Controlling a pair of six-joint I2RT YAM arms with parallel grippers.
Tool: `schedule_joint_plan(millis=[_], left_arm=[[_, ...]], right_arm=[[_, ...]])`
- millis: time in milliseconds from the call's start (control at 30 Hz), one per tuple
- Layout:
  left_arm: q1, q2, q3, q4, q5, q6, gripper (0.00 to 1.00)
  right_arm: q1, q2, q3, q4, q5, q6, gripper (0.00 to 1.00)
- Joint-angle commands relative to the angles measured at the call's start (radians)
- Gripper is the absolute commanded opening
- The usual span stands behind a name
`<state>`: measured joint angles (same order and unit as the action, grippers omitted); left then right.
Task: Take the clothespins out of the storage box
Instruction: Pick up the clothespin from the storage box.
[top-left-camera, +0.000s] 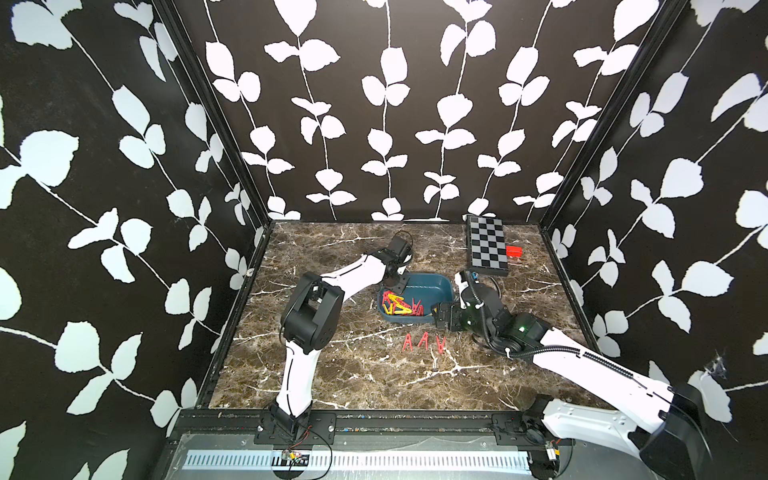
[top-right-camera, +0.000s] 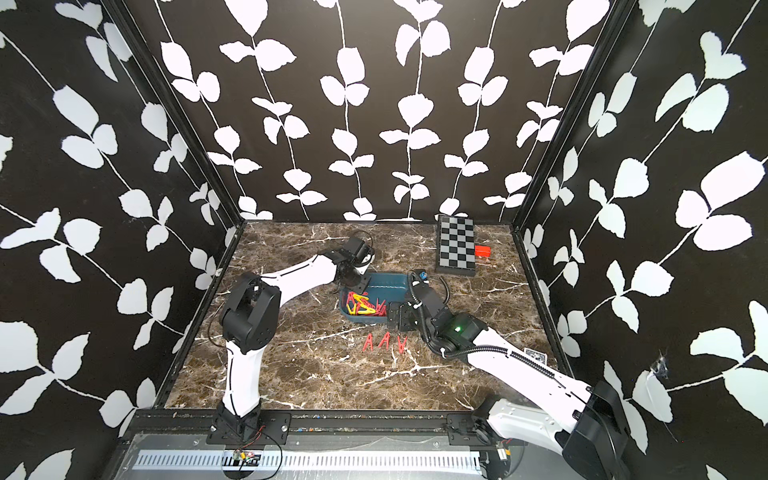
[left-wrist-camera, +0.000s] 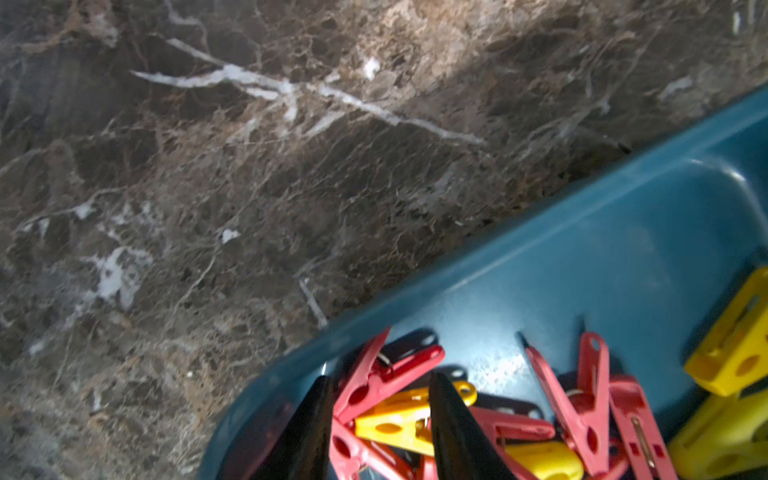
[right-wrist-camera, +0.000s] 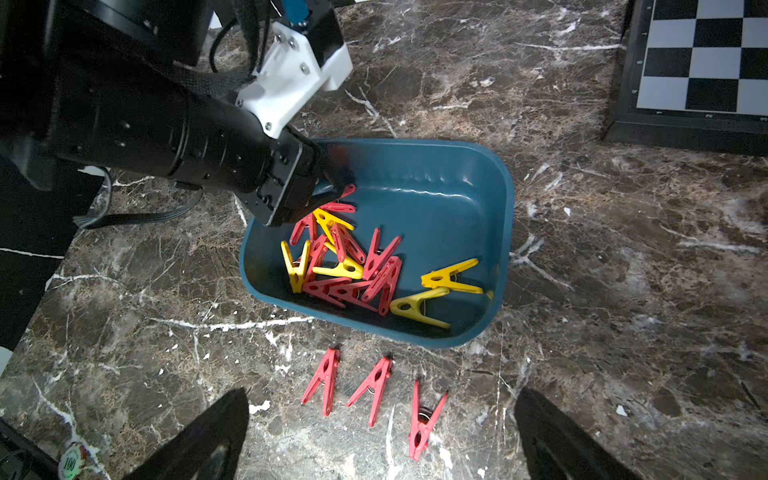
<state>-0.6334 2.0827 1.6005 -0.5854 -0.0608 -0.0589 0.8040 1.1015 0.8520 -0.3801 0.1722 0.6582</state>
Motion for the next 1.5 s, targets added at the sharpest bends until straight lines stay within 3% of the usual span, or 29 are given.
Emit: schedule_joint_plan(millis=[0, 400, 667, 933, 1300, 1467], left_arm=[[-0.003, 0.012, 0.034, -0.035, 0.016, 0.025, 0.40], [-0.003, 0.072, 0.070, -0.045, 0.015, 0.021, 0.32], [-0.003, 0.061, 0.067, -0.054, 0.033, 0.013, 0.17], [-0.003, 0.000, 0.061, -0.053, 0.037, -0.011, 0.10], [-0.003, -0.146, 0.023, -0.077, 0.009, -0.068, 0.10], [-0.003, -0.261, -0.069, -0.077, -0.004, -0.147, 0.10]], right_arm=[[-0.013, 0.009, 0.025, -0.009, 0.004, -0.002, 0.99], [-0.024, 0.007, 0.021, -0.010, -0.017, 0.001, 0.99], [-0.026, 0.014, 0.015, -0.003, -0.025, 0.009, 0.99], [-0.026, 0.021, 0.005, 0.015, -0.034, 0.015, 0.99], [-0.026, 0.043, 0.012, 0.046, -0.061, 0.008, 0.99], [-0.026, 0.057, 0.022, 0.058, -0.080, -0.009, 0.99]])
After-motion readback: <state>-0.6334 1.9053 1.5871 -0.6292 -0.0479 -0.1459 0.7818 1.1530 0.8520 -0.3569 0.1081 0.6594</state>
